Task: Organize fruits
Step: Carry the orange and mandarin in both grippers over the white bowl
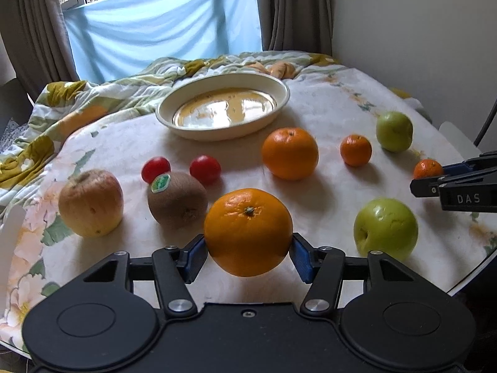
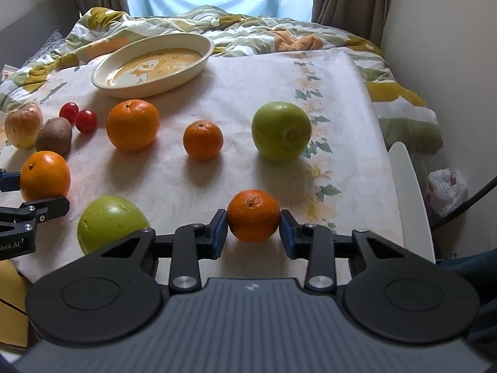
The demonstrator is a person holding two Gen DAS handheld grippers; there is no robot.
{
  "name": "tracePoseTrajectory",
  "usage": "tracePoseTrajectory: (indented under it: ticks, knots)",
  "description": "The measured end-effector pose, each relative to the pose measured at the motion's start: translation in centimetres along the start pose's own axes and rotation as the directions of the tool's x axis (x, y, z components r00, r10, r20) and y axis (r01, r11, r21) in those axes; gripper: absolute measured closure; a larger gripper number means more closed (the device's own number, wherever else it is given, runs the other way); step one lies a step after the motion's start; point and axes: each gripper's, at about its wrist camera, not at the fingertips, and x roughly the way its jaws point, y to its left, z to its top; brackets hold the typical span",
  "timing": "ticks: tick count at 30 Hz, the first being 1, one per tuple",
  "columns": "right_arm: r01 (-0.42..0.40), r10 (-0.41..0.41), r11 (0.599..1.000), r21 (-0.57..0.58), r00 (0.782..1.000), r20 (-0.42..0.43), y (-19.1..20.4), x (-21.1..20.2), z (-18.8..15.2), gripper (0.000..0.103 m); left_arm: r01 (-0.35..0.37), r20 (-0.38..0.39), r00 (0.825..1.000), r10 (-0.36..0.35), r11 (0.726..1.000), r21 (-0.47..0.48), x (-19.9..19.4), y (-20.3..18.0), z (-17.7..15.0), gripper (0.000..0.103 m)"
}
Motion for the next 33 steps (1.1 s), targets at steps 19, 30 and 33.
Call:
tracePoseTrajectory:
  ticks: [19, 30, 33]
  knots:
    - [-0.033, 0.044, 0.996, -0.078, 0.989, 0.138, 1.0, -7.0, 7.3, 0.052, -0.076, 0.138, 0.987, 0.087, 0.994, -0.08, -7.8, 3.0, 7.4, 0.041]
    - [-0.115, 0.135, 0.986, -0.121, 0.976, 0.173, 2.1, -7.5, 15.2, 0.052, -0.075, 0.171, 0.982, 0.082, 0.996, -0.052, -7.2, 7.3, 14.6, 0.041]
    - [-0.114, 0.136, 0.984, -0.134, 0.975, 0.174, 2.6, -6.4, 17.4, 0.052, -0.041, 0.164, 0.985, 0.047, 0.999, -0.036, -5.1, 8.2, 16.6, 0.041]
